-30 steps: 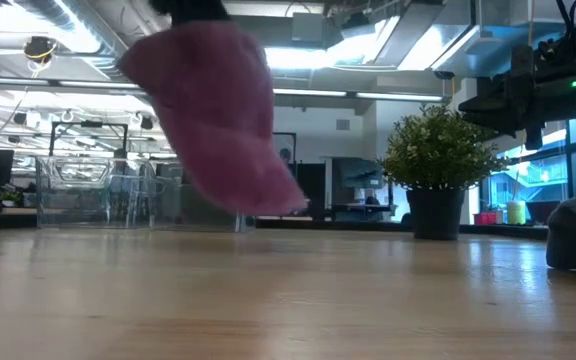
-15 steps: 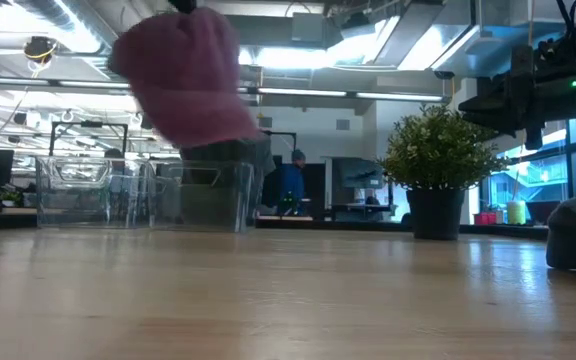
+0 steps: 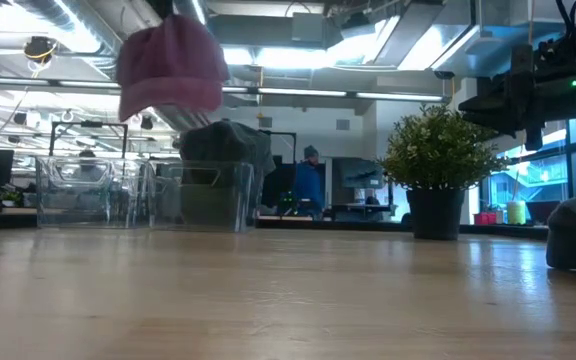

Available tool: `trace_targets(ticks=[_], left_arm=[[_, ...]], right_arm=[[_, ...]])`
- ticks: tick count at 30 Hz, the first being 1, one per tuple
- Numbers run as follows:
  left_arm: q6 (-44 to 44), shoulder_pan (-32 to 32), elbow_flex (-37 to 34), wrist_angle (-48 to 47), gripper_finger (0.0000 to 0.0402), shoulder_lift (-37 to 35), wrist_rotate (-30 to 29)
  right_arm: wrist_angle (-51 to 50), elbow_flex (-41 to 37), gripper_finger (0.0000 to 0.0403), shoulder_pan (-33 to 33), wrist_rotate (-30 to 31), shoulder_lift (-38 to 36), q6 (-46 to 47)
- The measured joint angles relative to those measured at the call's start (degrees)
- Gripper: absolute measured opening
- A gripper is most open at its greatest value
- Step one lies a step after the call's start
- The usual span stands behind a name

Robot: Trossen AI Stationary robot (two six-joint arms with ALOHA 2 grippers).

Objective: Pick & Place hat
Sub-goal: Put the red cap into the left transparent bin

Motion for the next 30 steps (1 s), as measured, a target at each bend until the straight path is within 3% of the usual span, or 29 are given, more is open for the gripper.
trace_targets(ticks=[3, 9, 18, 30], left_arm=[[9.02, 2.98, 0.0, 0.0, 0.0003, 0.06, -5.19], [14.93, 10.38, 0.0, 0.0, 0.0003, 0.05, -7.07], [31.58, 22.53, -0.39, 0.73, 0.0003, -0.38, -10.15], [53.31, 34.87, -11.0, 20.45, 0.0003, -0.12, -8.97]], right_arm=[[0.01, 0.0, 0.0126, 0.01, 0.02, 0.0, 0.11], [0.01, 0.0, 0.0126, 0.02, 0.46, 0.0, 0.04], [0.0, 0.0, 0.0126, 0.0, 3.5, 0.0, -0.04], [0.01, 0.0, 0.0126, 0.0, 8.03, 0.0, -0.14]])
